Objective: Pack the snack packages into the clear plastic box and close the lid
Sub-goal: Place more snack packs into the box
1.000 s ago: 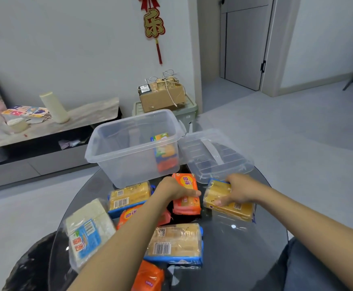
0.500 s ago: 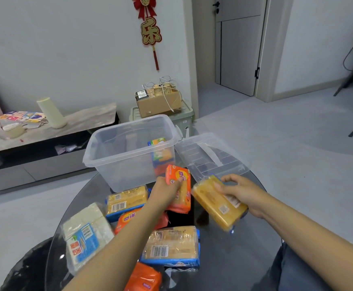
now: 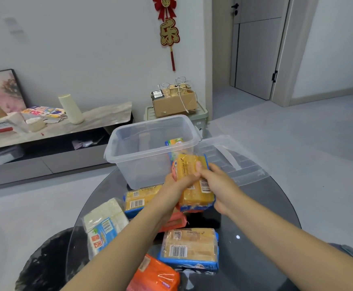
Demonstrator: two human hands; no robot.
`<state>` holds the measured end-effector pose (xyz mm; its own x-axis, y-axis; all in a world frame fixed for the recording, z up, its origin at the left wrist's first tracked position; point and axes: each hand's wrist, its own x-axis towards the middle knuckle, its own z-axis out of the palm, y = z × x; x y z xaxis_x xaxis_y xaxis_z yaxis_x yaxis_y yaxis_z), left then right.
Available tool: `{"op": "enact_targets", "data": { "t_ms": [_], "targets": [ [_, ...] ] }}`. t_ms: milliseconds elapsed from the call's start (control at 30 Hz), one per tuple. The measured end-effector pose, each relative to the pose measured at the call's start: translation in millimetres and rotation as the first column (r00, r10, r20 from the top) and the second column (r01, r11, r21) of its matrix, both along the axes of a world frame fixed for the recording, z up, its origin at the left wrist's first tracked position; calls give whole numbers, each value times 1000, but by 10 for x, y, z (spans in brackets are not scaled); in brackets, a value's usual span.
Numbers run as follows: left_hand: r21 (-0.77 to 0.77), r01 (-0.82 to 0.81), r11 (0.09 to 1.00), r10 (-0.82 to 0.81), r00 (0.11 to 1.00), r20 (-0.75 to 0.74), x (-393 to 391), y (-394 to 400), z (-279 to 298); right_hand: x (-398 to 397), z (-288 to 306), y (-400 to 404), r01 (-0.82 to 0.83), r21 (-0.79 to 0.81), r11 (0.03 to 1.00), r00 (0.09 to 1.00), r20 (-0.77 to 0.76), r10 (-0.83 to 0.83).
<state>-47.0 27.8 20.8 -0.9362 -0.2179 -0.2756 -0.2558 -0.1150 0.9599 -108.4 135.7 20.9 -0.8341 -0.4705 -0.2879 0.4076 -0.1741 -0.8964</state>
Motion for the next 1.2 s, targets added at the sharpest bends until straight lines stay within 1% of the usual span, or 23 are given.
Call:
{"op": "enact_targets", "data": {
  "t_ms": [100, 200, 267, 333, 467, 600, 667, 733, 833, 900, 1000, 1133, 1200],
  "targets": [
    [46, 10, 999, -9, 999, -33, 21, -103, 144, -67, 178, 35, -136, -23, 990, 990, -45, 135],
    [107, 31, 994, -20, 995, -98, 15, -286, 370, -164, 384, 37, -232, 56, 971, 956, -173, 238],
    [95, 37, 995, -25, 992, -122, -18, -413, 553, -228, 536, -28, -273, 65, 960, 928, -246, 280],
    [87, 18, 996, -7, 992, -126, -101, -565, 766, -328, 719, -170, -288, 56, 956, 911, -291, 292],
    [112, -31, 993, 43, 994, -104, -396, -885, 1152, -600, 1061, -561, -247, 49, 968, 922, -297, 250],
    [94, -125, 988, 128, 991, -24, -763, -1216, 1235, -902, 1145, -1002, -237, 117, 964, 938, -230, 259],
    [72, -170, 983, 166, 984, 59, -909, -1380, 1159, -1053, 1097, -1182, -263, 201, 944, 937, -181, 299],
    [2, -191, 982, 188, 970, 156, -1028, -1544, 1016, -1192, 1003, -1329, -295, 310, 904, 930, -123, 346],
    [-110, -113, 987, 142, 938, 316, -1184, -1741, 759, -1358, 786, -1521, -343, 467, 815, 915, -27, 401],
    [-132, -66, 989, 115, 910, 399, -1281, -1807, 602, -1412, 638, -1615, -378, 532, 758, 906, 44, 421],
    [-182, -20, 983, 106, 872, 477, -1422, -1850, 421, -1484, 448, -1740, -410, 568, 713, 896, 105, 431],
    [-211, 41, 977, 81, 840, 537, -1523, -1894, 267, -1537, 374, -1822, -473, 507, 721, 878, 197, 437],
    [-198, 66, 978, 58, 825, 562, -1521, -1909, 220, -1532, 379, -1839, -497, 505, 705, 863, 207, 461]
  ]
}}
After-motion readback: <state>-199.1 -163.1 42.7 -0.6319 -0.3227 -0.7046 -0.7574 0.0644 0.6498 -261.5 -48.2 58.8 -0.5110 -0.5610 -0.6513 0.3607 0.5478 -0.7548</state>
